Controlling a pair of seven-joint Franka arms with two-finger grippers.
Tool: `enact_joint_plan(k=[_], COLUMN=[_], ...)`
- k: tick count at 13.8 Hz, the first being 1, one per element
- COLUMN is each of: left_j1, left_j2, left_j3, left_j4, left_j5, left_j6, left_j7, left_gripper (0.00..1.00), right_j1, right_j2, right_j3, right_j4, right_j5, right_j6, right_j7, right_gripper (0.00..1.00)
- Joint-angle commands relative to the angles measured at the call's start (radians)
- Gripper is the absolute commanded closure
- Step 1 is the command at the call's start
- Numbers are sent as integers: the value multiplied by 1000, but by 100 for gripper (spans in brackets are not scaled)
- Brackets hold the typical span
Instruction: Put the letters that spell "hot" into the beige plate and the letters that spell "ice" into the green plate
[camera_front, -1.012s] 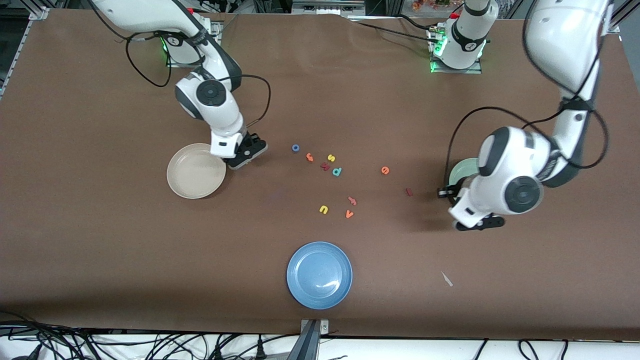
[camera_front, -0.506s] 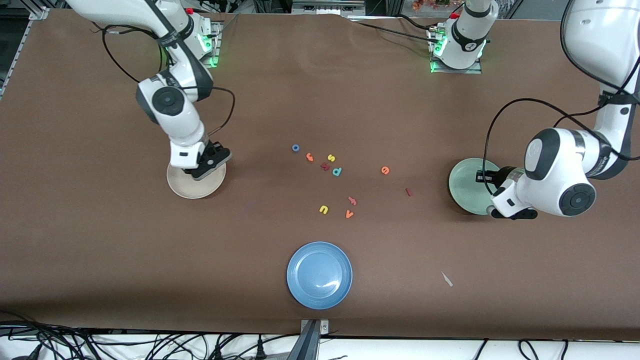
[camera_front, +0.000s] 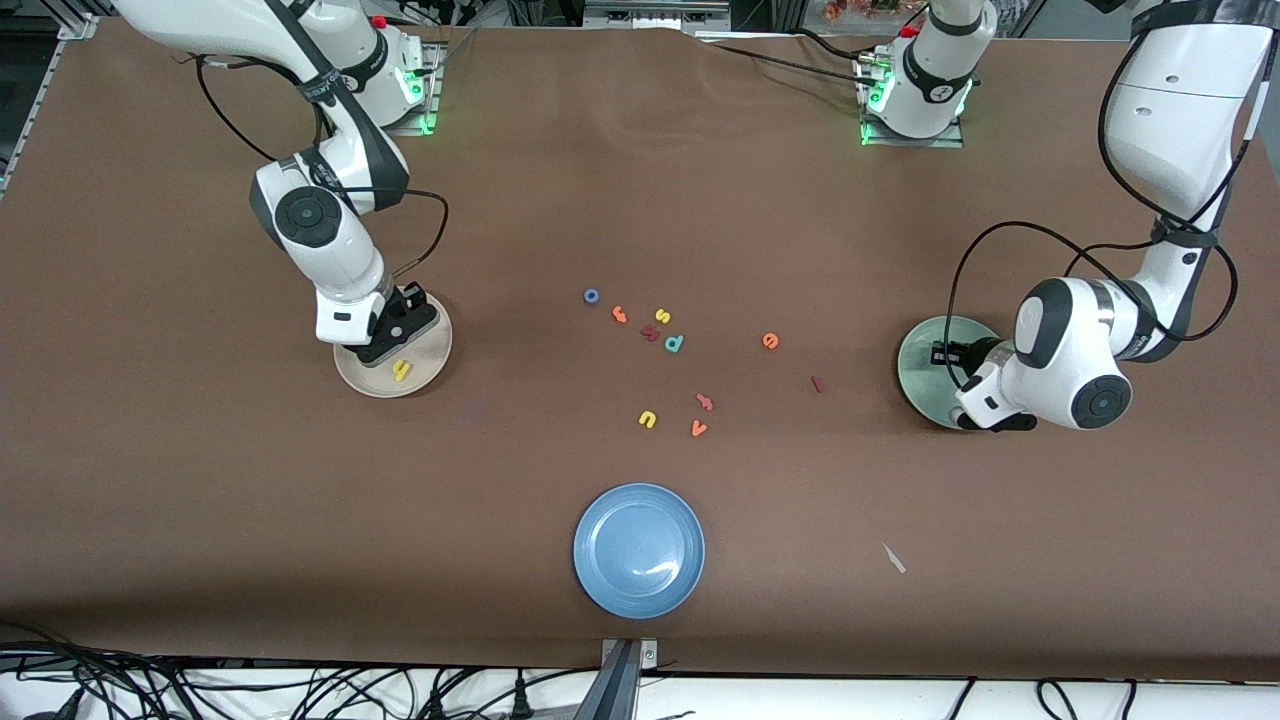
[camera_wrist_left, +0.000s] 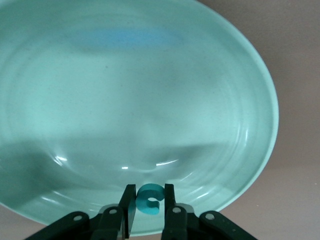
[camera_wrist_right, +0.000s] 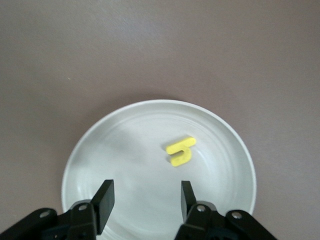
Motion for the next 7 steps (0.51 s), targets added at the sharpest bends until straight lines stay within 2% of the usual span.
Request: enact_joint_plan(k=[1,2,5,7], left_j1=[14,13,6,0], left_j2=[-33,-63,-162,-186], left_j3=[-3,-6,-9,-35], left_j4=[-10,-3,43,94], left_j5=[13,13,-1,-27], left_j6=[-5,-27,-129,-185], left_j7=[18,15,5,-7], left_gripper=[25,0,0,0], right_j1=[-2,1,19,88], right_j2=[-17,-11,9,29], right_j3=[72,89,164,167], right_j4=[-6,3,28,60], right_j5=[99,106,104,106], right_j6=[-12,-12,-12,-14], right_j7=[59,105,370,524], right_gripper=[34,34,34,34])
